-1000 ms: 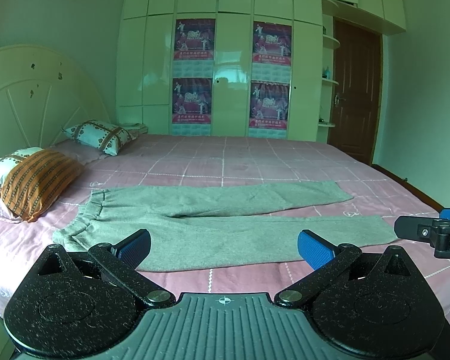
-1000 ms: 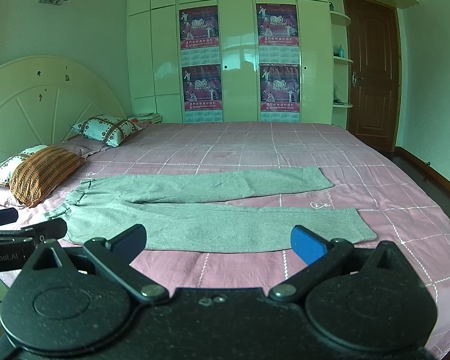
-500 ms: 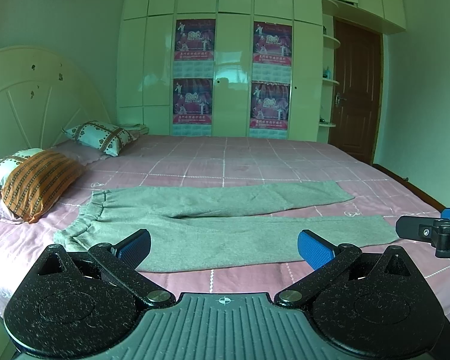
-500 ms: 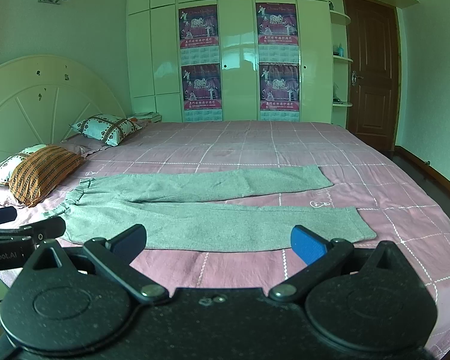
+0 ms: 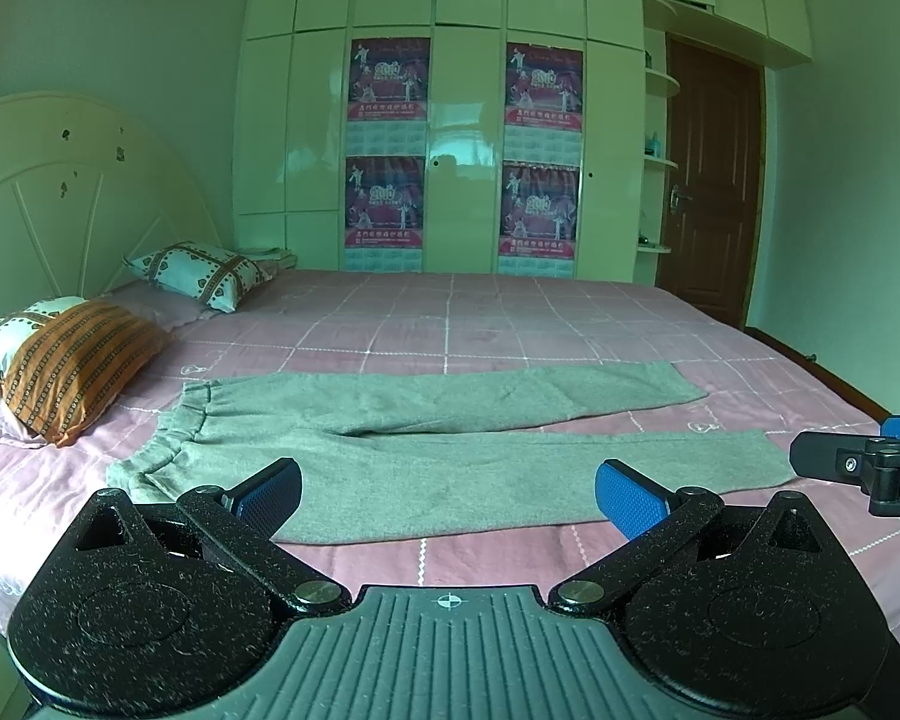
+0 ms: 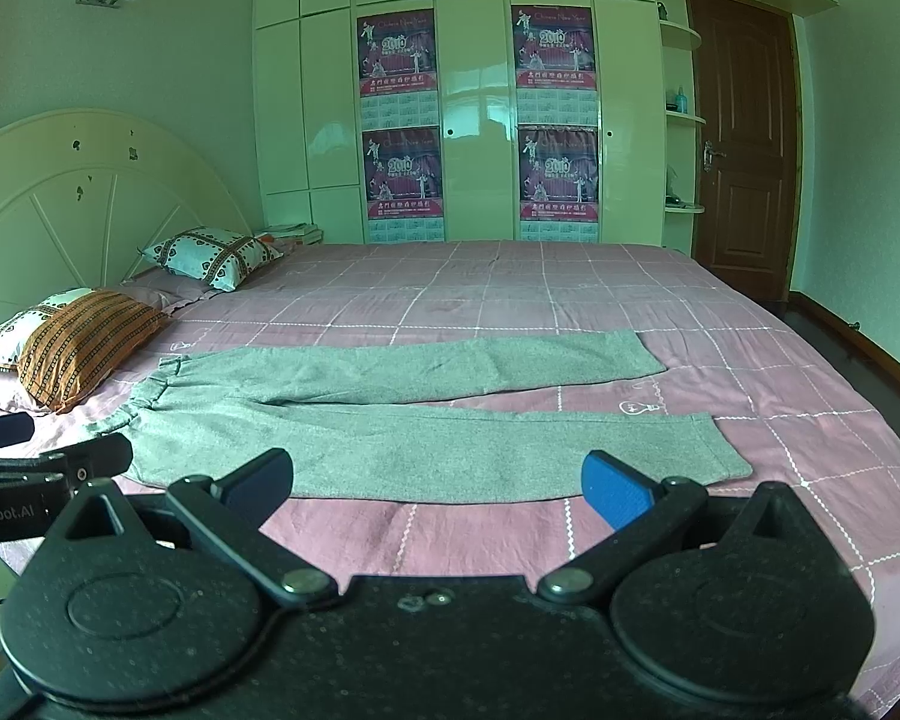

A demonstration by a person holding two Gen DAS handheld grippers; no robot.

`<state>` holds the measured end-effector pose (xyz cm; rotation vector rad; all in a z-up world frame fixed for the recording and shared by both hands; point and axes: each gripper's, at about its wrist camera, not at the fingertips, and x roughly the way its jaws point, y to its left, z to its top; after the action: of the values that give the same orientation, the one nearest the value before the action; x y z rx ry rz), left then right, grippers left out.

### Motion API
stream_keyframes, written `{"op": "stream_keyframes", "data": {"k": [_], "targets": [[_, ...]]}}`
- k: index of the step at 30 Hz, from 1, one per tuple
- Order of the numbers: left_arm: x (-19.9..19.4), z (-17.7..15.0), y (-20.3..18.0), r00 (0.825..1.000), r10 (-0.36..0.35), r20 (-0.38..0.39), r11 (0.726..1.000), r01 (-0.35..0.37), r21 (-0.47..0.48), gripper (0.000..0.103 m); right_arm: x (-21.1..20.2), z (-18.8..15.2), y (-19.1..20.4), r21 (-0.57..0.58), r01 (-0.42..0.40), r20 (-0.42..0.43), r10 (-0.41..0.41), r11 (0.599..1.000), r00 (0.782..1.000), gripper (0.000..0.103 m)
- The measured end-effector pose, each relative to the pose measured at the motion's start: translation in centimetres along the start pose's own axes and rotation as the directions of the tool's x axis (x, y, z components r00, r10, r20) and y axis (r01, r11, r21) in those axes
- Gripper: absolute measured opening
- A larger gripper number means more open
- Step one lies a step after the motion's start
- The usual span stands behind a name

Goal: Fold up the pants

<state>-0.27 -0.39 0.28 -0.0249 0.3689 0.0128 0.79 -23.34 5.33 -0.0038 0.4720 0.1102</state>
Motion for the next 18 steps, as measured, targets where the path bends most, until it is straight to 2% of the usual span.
{"op": "stream_keyframes", "data": {"k": [11,18], "targets": [[0.4,-0.1,-0.1,1.0,0.004,-0.009,1.0,-0.004,0.006,0.103,-0.1,0.6,0.2,0.0,0.002,0.001,-0.002,1.0,1.0,0.097],[2.5,-0.4,0.7,0.998,0.027,-0.053,1.0,-0.026,0.009,0.103,1.1,-0.1,-1.8,0.039,0.002,0.012,-0.002,0.999,1.0,0.097]]}}
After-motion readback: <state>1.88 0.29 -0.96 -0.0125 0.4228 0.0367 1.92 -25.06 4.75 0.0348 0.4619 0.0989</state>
